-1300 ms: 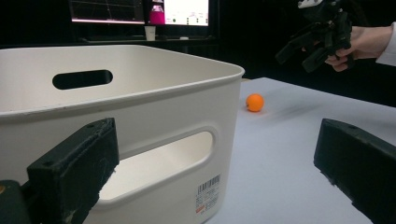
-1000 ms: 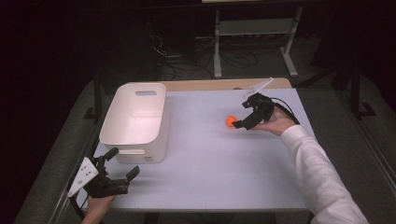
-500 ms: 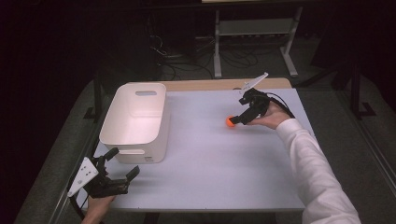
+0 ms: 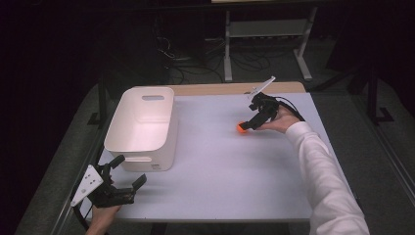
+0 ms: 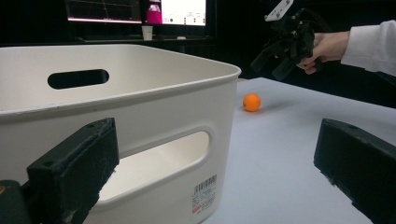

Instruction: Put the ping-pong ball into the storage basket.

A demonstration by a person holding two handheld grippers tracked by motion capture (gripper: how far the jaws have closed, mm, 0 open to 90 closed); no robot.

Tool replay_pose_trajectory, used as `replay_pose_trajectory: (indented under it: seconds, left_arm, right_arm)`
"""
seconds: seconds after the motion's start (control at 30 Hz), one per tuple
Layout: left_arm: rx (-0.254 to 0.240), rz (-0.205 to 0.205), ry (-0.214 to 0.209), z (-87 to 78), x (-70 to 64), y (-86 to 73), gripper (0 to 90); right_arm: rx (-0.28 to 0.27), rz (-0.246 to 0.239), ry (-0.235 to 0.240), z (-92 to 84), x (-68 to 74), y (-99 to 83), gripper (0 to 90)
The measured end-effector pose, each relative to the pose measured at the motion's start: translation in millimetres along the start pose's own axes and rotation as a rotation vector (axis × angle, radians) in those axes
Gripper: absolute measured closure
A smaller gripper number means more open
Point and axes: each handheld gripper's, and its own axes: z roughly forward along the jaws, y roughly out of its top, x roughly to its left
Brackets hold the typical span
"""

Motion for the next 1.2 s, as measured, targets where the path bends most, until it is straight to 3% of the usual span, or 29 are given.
replay_pose_trajectory:
  seconds: [0.4,0.5,0.53,0.93,1.2]
  left_arm:
    - [-0.001,0.004,-0.007,0.8,0.0,0.0,0.0]
    - [0.002,0.000,-0.008,0.9,-0.5,-0.1,0.0]
    - [0.004,0.001,-0.009,0.9,-0.5,-0.1,0.0]
    - [0.008,-0.001,-0.013,1.2,-0.7,-0.1,0.0]
    - [0.007,0.002,-0.017,1.7,-0.4,-0.3,0.0]
  right_arm:
    - [0.027,-0.004,0.019,13.6,-3.7,-3.3,0.0]
    - [0.041,-0.016,0.014,17.3,-5.0,-4.5,0.0]
    - [0.048,-0.040,0.006,21.2,-7.0,-5.8,0.0]
    - [0.075,-0.054,0.003,34.3,-10.5,-10.0,0.0]
    - [0.098,-0.059,0.014,42.1,-9.3,-10.8,5.7]
